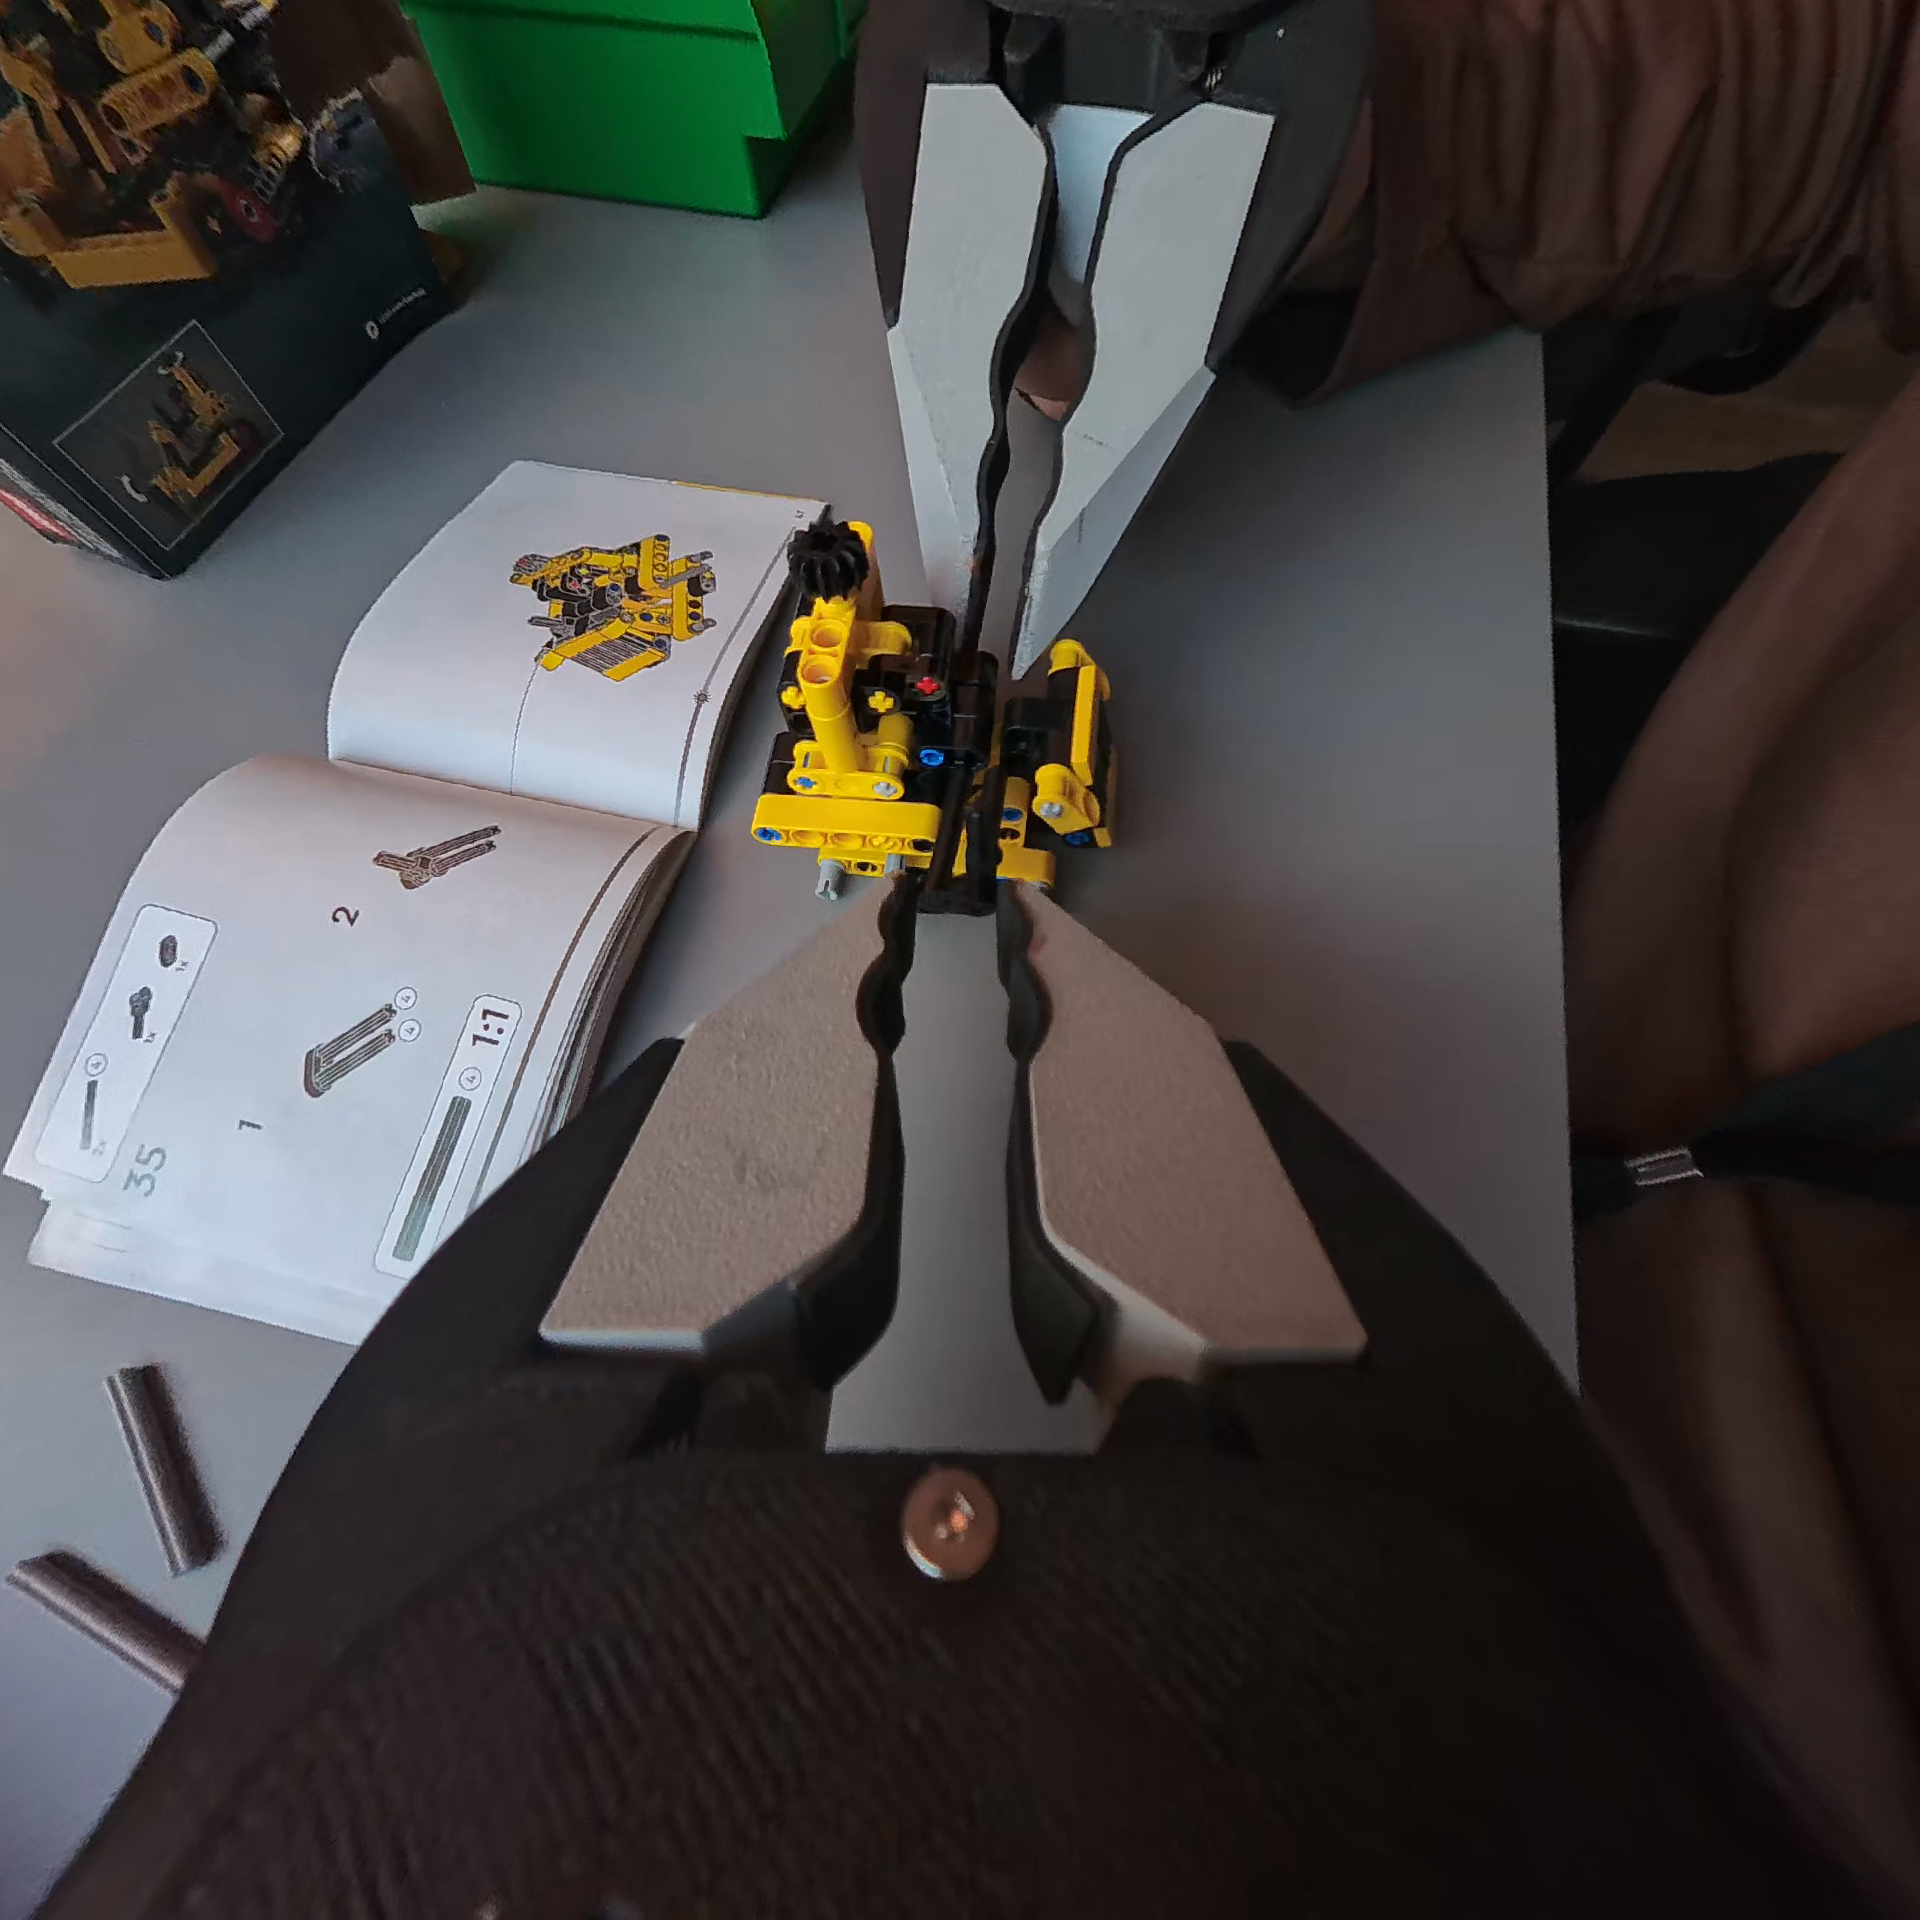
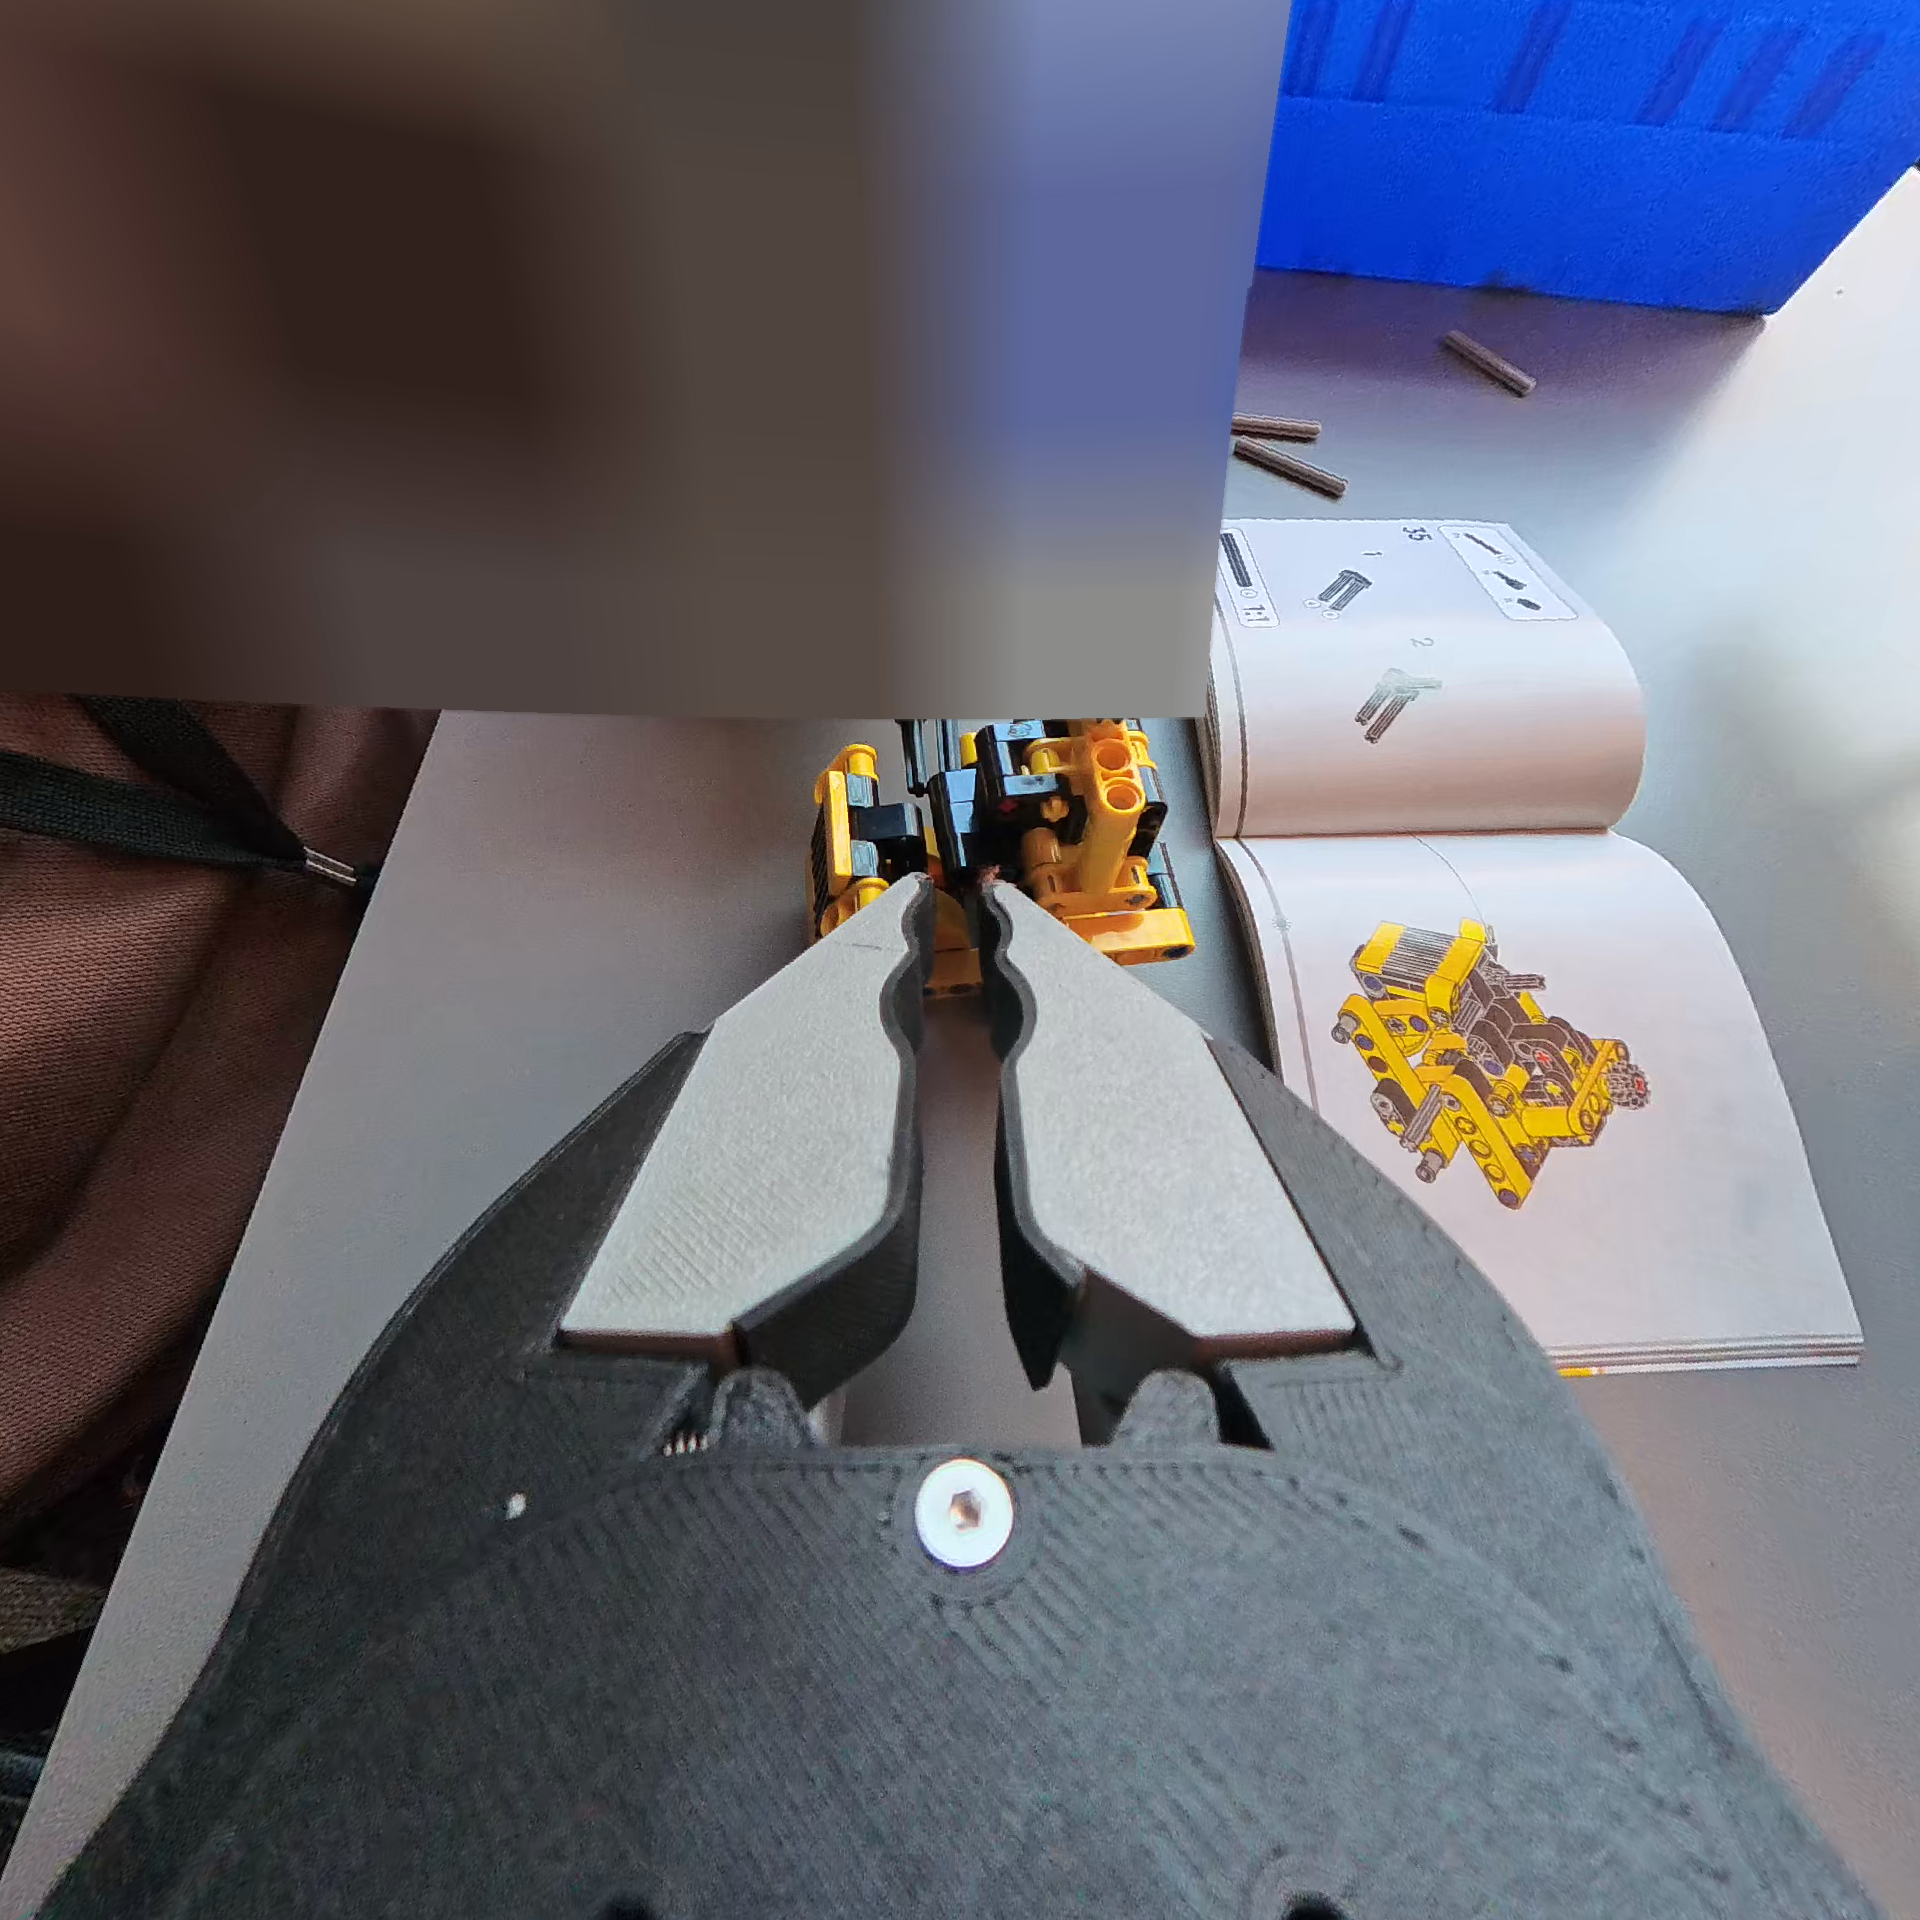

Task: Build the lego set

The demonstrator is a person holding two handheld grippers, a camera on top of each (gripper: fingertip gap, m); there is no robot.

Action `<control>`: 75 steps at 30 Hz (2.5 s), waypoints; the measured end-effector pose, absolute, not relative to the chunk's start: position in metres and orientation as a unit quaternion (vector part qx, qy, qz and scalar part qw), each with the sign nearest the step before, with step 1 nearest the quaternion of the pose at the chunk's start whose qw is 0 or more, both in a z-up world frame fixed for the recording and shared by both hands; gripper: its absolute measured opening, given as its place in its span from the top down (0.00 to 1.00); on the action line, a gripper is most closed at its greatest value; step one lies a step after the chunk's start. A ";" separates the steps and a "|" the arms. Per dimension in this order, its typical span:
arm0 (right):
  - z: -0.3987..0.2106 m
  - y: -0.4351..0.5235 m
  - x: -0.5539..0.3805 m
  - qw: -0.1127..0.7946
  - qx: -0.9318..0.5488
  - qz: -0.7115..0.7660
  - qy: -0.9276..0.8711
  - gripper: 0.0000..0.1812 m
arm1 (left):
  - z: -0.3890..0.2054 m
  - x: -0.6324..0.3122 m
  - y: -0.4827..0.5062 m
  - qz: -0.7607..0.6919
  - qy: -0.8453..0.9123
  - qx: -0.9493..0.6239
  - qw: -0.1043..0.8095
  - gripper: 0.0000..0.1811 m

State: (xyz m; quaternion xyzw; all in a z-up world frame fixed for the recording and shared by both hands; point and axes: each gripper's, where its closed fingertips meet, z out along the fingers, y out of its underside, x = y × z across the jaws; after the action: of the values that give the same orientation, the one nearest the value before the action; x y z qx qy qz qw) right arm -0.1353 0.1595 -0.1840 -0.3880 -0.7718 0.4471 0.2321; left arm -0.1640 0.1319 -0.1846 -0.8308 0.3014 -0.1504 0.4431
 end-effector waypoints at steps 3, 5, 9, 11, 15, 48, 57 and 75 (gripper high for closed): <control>-0.184 0.159 -0.135 0.232 -0.388 0.447 -0.772 0.98 | -0.184 -0.165 0.132 -0.144 0.302 -0.831 0.445 0.93; -0.184 0.159 -0.135 0.231 -0.388 0.447 -0.772 0.98 | -0.185 -0.165 0.132 -0.144 0.300 -0.831 0.446 0.93; -0.185 0.159 -0.135 0.232 -0.386 0.446 -0.773 0.97 | -0.183 -0.166 0.132 -0.152 0.293 -0.829 0.453 0.93; -0.185 0.158 -0.135 0.232 -0.385 0.446 -0.774 0.97 | -0.182 -0.166 0.133 -0.152 0.292 -0.828 0.454 0.93; -0.185 0.158 -0.135 0.232 -0.383 0.445 -0.775 0.97 | -0.179 -0.167 0.133 -0.148 0.292 -0.825 0.460 0.93; -0.185 0.159 -0.136 0.231 -0.387 0.445 -0.774 1.00 | -0.184 -0.165 0.134 -0.140 0.314 -0.836 0.428 0.93; -0.185 0.161 -0.137 0.235 -0.392 0.442 -0.772 1.00 | -0.181 -0.167 0.138 -0.149 0.324 -0.827 0.434 0.93; -0.186 0.169 -0.141 0.251 -0.404 0.433 -0.766 1.00 | -0.181 -0.172 0.148 -0.176 0.378 -0.802 0.428 0.93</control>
State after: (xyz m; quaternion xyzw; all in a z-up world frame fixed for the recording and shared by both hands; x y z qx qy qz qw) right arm -0.1407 0.1686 -0.1855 -0.4042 -0.7658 0.4326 0.2512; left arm -0.1725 0.1478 -0.1806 -0.8020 0.3776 -0.1755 0.4283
